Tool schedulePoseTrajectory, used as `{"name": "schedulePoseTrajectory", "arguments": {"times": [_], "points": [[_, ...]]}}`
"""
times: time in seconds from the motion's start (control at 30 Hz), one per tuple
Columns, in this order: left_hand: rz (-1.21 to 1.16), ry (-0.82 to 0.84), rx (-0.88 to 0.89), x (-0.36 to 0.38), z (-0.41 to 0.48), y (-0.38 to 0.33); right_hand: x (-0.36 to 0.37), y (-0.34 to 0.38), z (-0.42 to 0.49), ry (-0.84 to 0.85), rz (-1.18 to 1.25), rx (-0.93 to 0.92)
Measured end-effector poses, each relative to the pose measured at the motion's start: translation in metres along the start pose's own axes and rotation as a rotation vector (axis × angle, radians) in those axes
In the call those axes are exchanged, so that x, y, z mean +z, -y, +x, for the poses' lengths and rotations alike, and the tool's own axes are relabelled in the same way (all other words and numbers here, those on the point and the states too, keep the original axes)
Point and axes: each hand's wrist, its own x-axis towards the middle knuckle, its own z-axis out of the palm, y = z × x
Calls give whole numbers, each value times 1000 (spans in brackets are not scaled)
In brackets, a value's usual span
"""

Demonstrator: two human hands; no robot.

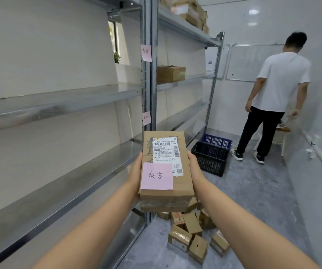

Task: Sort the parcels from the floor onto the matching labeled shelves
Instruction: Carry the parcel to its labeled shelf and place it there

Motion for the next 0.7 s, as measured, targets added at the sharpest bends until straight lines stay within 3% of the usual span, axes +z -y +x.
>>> {"name": "schedulePoseTrajectory", "arguments": {"times": [0.3,0.7], "points": [[-22,-34,7,3,70,-16,-8,2,85,28,52,62],[-11,-129,44,-52,165,-65,37,-7,213,94,38,150]]}}
